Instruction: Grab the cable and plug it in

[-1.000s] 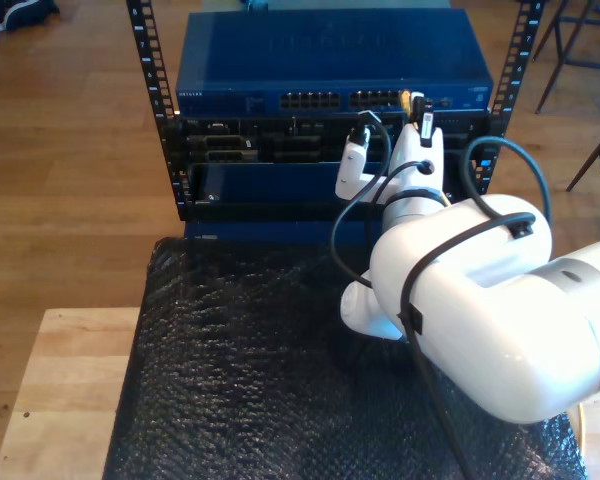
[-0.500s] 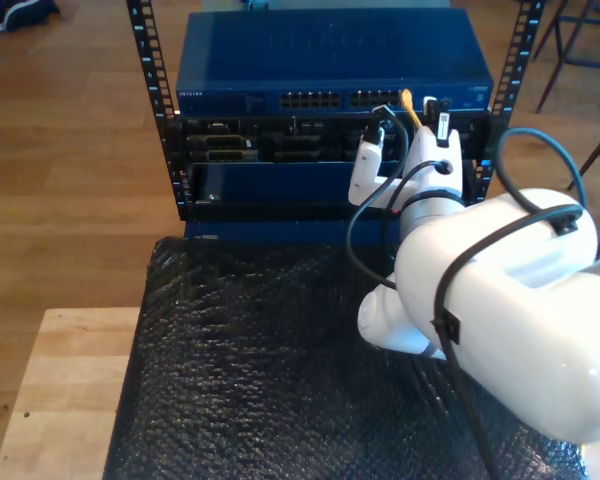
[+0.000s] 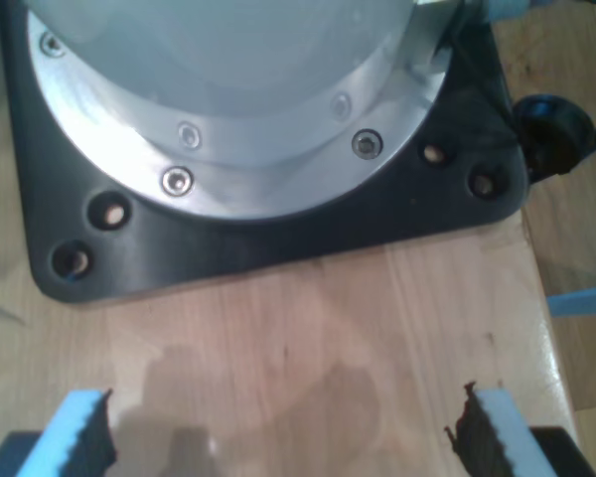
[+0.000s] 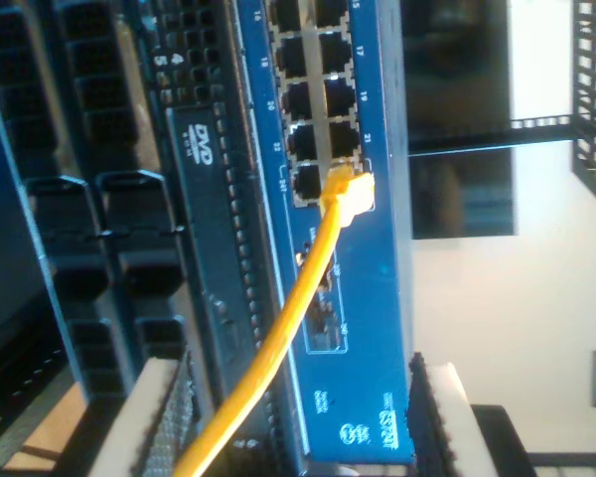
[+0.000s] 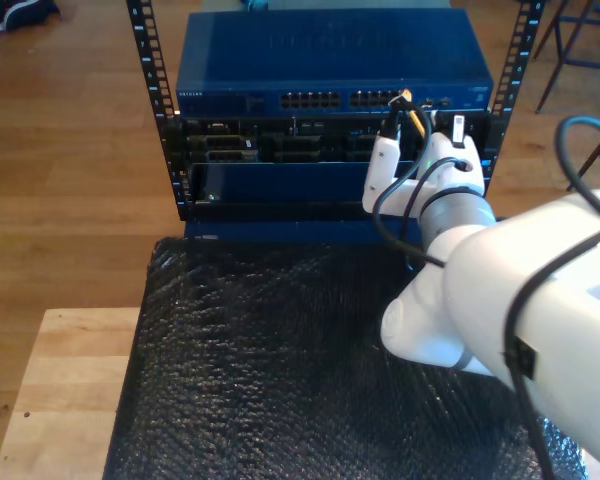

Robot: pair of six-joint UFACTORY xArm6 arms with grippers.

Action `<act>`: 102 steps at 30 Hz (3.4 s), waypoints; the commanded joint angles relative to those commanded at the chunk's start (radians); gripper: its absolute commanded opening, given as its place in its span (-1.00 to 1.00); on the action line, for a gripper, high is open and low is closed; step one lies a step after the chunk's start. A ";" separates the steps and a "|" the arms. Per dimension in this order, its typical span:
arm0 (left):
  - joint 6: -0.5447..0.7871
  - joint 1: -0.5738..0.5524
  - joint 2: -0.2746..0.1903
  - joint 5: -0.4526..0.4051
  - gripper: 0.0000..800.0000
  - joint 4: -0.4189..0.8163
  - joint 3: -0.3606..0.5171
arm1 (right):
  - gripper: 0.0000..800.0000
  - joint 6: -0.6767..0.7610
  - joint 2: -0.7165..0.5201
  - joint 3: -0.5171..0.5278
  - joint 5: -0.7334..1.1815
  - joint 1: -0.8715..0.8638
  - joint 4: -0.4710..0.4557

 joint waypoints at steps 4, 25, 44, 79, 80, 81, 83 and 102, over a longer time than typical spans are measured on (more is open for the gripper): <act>0.000 0.000 0.000 -0.002 1.00 0.000 0.000 | 0.42 0.002 -0.075 0.055 0.057 0.000 -0.002; 0.000 0.000 0.000 0.000 1.00 0.000 0.000 | 0.73 -0.028 -0.526 0.250 0.632 -0.172 -0.106; 0.000 0.000 0.000 -0.002 1.00 0.000 0.000 | 0.81 -0.150 -0.575 0.121 1.146 -0.640 -0.433; 0.000 0.000 0.000 -0.002 1.00 0.000 0.000 | 0.99 -0.984 -0.764 0.069 2.165 -1.461 -0.439; 0.000 0.000 0.000 -0.002 1.00 0.000 0.000 | 0.99 -1.008 -0.776 0.080 2.171 -1.488 -0.440; 0.000 0.000 0.000 -0.002 1.00 0.000 0.000 | 0.99 -1.034 -0.792 0.092 2.173 -1.511 -0.439; 0.000 0.000 0.000 0.000 1.00 0.000 0.000 | 0.99 -1.086 -0.816 0.117 2.174 -1.554 -0.440; 0.000 0.000 0.000 0.000 1.00 0.000 0.000 | 0.99 -1.358 -0.944 0.276 2.214 -1.783 -0.535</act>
